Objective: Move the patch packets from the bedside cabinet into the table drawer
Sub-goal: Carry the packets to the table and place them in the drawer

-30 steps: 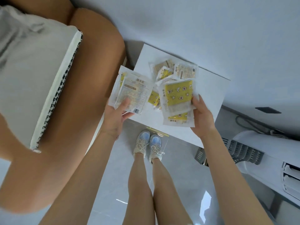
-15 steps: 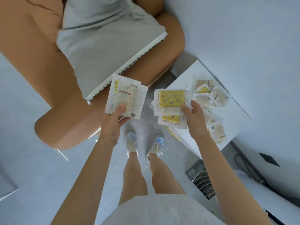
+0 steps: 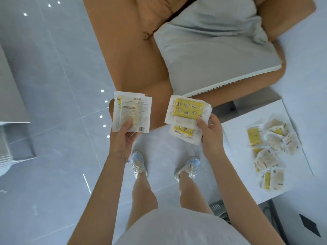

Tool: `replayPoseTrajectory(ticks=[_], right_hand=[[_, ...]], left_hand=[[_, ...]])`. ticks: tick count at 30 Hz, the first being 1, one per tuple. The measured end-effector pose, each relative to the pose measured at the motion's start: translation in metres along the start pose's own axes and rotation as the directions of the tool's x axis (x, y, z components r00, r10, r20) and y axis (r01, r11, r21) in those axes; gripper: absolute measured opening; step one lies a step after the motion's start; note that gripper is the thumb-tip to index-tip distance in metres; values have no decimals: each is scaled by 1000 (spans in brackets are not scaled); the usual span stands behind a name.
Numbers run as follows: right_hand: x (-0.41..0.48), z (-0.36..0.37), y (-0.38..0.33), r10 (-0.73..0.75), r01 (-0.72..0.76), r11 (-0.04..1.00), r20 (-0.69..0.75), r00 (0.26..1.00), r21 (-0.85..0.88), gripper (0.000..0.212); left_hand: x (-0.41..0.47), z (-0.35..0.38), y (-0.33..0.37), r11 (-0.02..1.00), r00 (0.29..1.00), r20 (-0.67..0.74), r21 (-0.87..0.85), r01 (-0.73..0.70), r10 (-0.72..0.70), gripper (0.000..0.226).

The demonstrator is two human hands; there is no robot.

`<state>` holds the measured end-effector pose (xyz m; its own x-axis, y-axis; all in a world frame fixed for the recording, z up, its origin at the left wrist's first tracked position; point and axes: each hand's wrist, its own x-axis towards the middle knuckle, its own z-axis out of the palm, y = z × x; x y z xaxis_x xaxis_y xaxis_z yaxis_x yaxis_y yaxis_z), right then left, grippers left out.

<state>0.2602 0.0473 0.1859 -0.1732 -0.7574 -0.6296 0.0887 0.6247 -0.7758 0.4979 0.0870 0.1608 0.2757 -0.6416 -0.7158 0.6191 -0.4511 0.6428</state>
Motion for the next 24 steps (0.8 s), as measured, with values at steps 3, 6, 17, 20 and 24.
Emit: replayPoseTrajectory(ticks=[3, 6, 17, 20, 24], right_hand=[[-14, 70, 6, 28, -29, 998, 24, 999, 54, 22], [-28, 136, 10, 21, -22, 1000, 29, 999, 22, 23], [-49, 288, -1, -1, 27, 988, 172, 985, -149, 22], [-41, 322, -7, 4, 35, 985, 229, 973, -168, 22], [-22, 371, -13, 54, 3, 980, 281, 958, -200, 21]], left_hand=[[9, -54, 37, 1000, 999, -42, -24, 12, -13, 28], [16, -101, 79, 1000, 999, -47, 11, -2, 2, 26], [22, -207, 173, 993, 987, -137, -75, -95, 84, 25], [35, -228, 189, 983, 980, -179, -146, -116, 89, 25], [61, -249, 212, 966, 965, -250, -220, -133, 76, 22]])
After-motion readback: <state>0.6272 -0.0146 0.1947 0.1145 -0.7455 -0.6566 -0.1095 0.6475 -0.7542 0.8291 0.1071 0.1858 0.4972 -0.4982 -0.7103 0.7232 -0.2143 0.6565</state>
